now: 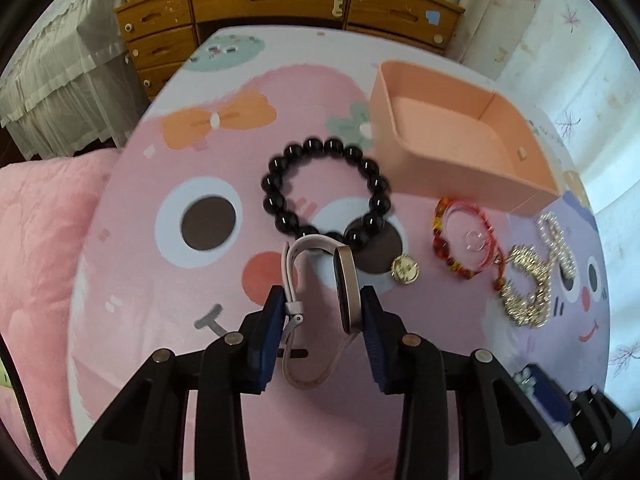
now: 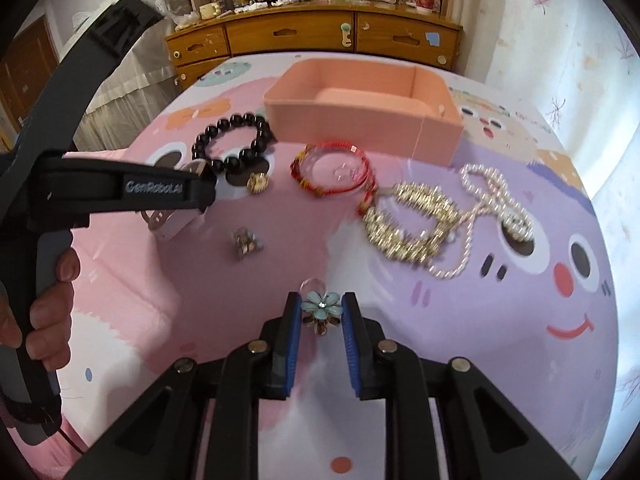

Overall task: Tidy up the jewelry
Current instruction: 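Carry the watch into the pink box with the left tool while the right tool drops the charm there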

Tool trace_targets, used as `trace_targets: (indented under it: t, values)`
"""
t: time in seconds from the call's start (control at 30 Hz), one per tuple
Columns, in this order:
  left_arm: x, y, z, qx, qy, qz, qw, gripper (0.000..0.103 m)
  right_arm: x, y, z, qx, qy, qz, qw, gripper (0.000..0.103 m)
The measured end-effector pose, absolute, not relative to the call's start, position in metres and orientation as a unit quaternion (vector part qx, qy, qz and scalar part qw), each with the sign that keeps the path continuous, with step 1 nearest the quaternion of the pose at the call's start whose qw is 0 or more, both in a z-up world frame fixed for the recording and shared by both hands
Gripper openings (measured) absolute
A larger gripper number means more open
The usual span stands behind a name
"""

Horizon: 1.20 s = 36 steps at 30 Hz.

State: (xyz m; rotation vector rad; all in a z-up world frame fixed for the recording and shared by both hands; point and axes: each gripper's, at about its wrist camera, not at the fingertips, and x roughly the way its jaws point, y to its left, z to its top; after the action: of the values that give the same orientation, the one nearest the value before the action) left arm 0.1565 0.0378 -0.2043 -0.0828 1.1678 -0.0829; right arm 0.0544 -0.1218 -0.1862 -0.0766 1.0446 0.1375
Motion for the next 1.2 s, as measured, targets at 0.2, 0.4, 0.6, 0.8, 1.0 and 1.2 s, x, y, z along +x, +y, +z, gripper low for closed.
trace_targets:
  t: [0.2, 0.4, 0.6, 0.8, 1.0, 1.2]
  values:
    - [0.158, 0.027, -0.166, -0.020, 0.531, -0.048, 0.846, 0.036, 0.073, -0.137, -0.152, -0.039, 0.470, 0.077, 0.879, 0.020]
    - [0.171, 0.015, -0.123, -0.014, 0.514, -0.071, 0.854, 0.036, 0.102, -0.149, -0.121, -0.039, 0.435, 0.089, 0.895, 0.020]
    - [0.198, -0.003, -0.092, -0.027, 0.490, -0.091, 0.867, 0.037, 0.136, -0.163, -0.100, -0.042, 0.392, 0.090, 0.915, 0.020]
    - [0.232, -0.028, -0.093, -0.035, 0.467, -0.096, 0.878, 0.038, 0.170, -0.180, -0.108, -0.027, 0.372, 0.092, 0.923, 0.020]
    - [0.252, -0.047, -0.127, -0.047, 0.476, -0.093, 0.873, 0.038, 0.185, -0.198, -0.138, 0.009, 0.392, 0.099, 0.914, 0.020]
    - [0.255, -0.047, -0.145, -0.040, 0.500, -0.072, 0.862, 0.064, 0.197, -0.210, -0.160, 0.051, 0.432, 0.109, 0.894, 0.037]
